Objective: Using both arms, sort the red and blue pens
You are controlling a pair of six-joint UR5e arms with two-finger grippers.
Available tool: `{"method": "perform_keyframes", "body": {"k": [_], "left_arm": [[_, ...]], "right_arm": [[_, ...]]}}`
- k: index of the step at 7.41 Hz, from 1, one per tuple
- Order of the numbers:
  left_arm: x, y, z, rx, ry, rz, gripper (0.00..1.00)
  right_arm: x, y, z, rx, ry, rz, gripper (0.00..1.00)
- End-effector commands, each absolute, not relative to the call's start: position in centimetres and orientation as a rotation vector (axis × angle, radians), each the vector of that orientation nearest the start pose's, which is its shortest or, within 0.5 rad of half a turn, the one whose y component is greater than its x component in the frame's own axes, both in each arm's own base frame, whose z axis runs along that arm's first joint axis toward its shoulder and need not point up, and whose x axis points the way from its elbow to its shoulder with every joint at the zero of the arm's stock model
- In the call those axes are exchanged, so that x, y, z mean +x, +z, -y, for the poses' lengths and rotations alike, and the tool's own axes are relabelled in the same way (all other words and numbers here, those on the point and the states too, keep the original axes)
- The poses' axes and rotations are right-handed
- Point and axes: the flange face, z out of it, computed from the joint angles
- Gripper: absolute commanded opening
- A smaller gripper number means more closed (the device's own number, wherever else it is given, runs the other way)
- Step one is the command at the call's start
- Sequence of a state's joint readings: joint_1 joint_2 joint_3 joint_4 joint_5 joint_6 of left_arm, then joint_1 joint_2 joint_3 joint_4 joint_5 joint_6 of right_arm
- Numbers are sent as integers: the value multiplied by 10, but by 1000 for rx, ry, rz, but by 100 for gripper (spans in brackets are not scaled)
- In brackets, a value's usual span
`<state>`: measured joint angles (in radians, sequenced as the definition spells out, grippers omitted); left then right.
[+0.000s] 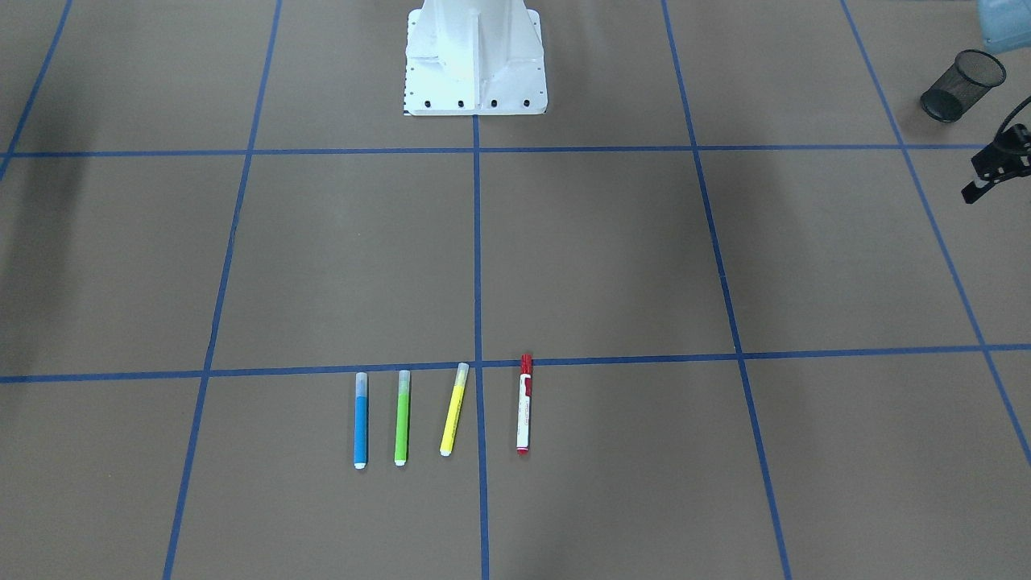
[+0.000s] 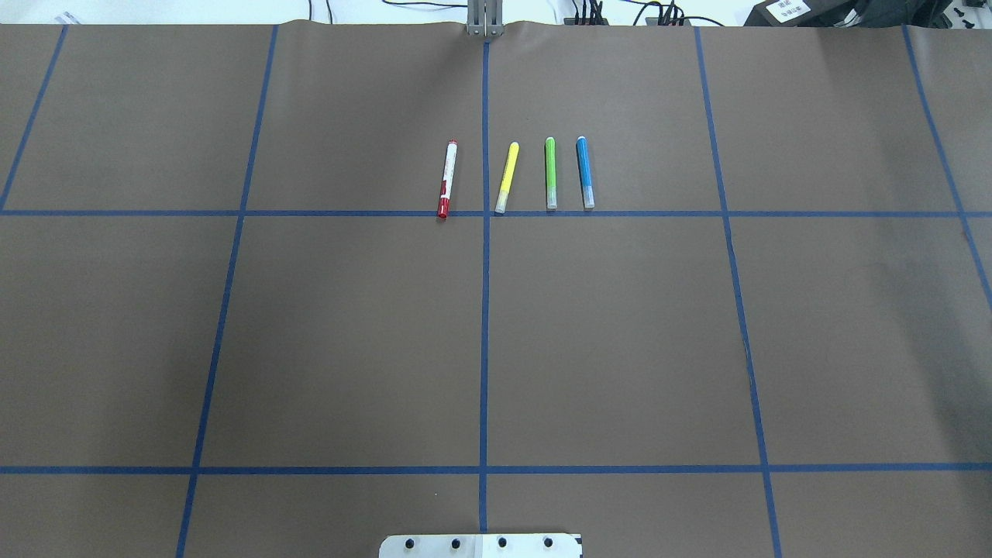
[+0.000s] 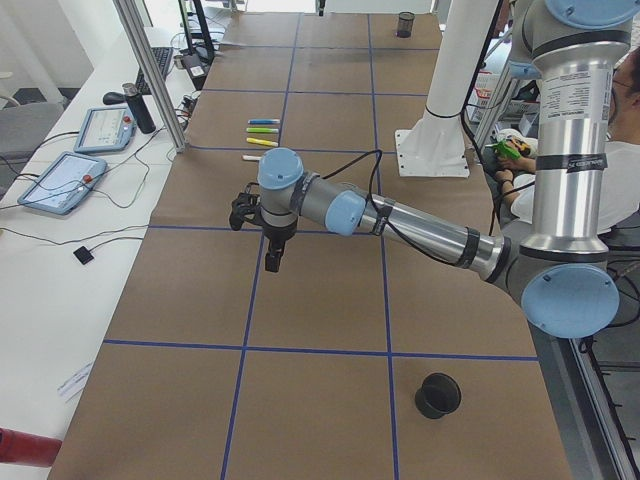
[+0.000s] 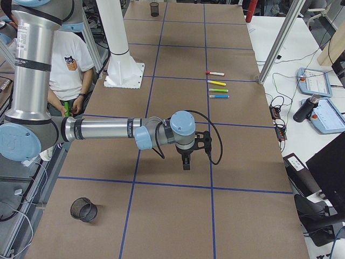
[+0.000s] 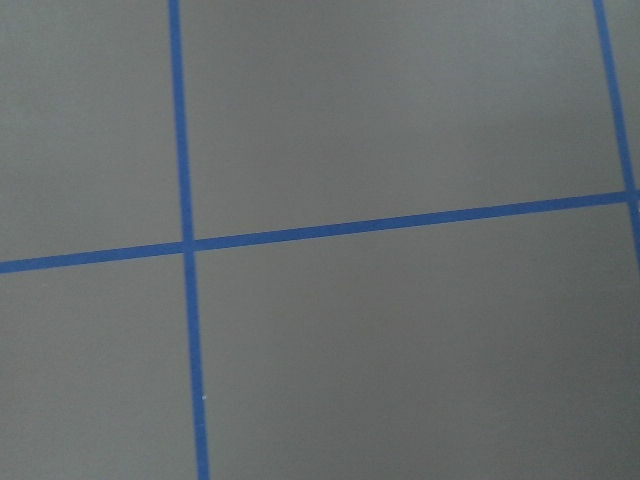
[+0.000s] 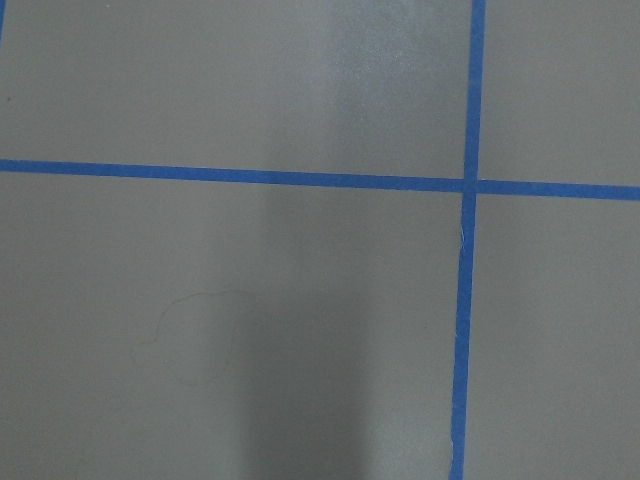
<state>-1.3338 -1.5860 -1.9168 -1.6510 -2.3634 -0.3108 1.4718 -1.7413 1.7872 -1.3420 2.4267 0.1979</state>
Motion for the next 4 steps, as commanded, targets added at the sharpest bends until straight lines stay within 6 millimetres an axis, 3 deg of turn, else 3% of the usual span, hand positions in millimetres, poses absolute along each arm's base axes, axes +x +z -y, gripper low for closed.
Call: {"method": "perform_keyframes", "body": {"k": [1,3,4], "left_arm": [[150,399,525,174,104,-884,99],[250,325,550,119,116,-907,99],[299,299,545,121,156,-854,99]], "right_arm": [[5,599,437,117,-39,881,100],[0,600,438,115,-47,869,100],[1,600,438,117,-46,867,100]]}}
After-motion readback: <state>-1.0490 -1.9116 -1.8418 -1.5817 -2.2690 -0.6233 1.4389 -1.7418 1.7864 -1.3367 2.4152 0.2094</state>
